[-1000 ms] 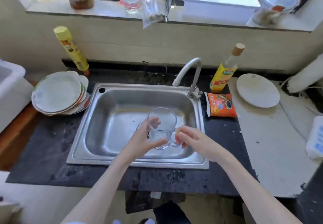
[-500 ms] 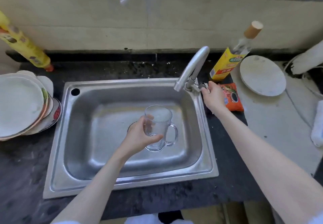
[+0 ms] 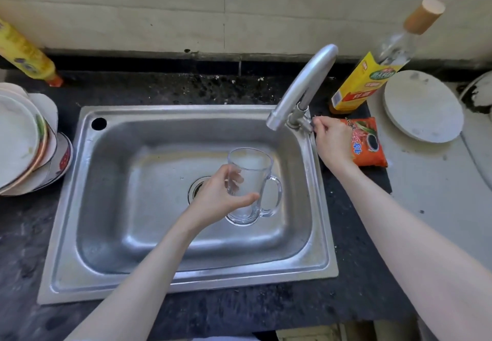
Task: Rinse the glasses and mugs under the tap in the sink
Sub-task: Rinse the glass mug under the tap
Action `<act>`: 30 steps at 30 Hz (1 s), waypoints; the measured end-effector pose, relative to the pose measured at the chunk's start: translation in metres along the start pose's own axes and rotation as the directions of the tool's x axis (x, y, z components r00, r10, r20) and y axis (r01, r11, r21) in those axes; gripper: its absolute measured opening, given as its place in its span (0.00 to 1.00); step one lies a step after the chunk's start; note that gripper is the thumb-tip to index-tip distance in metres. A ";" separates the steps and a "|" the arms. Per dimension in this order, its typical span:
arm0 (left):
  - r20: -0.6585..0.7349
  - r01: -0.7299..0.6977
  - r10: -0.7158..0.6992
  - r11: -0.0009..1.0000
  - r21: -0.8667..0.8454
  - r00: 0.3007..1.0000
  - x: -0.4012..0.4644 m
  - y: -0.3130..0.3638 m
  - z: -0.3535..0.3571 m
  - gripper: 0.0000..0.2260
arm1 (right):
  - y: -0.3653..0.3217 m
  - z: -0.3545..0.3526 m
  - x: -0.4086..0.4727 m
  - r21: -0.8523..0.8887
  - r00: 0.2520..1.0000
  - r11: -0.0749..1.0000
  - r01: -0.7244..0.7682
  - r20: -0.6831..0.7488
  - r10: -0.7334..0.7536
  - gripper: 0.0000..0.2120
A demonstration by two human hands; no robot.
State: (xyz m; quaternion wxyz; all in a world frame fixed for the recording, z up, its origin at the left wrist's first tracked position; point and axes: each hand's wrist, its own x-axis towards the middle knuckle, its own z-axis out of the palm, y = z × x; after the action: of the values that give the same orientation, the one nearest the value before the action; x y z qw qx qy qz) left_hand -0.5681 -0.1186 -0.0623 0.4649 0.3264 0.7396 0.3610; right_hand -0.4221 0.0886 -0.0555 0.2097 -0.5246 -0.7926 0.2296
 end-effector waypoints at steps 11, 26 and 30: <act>-0.086 0.036 -0.038 0.999 -0.021 0.996 0.006 0.001 0.025 0.21 | 0.019 0.024 -0.013 -0.040 0.984 0.983 0.180 0.007 -0.179 0.14; -0.067 0.076 -0.085 0.988 -0.137 0.994 0.016 0.000 0.025 0.29 | -0.009 0.007 -0.086 0.341 0.965 0.921 -0.189 0.236 0.110 0.15; -0.044 0.093 -0.103 0.979 -0.182 0.994 0.017 0.003 0.028 0.29 | -0.019 0.002 -0.110 0.518 0.834 0.762 -0.389 0.549 0.051 0.08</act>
State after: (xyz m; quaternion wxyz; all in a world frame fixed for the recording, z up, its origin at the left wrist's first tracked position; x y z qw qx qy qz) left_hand -0.5482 -0.0971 -0.0763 0.4897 0.2365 0.7314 0.4115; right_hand -0.3977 -0.0204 -0.0560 0.1235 -0.4420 -0.6311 0.6254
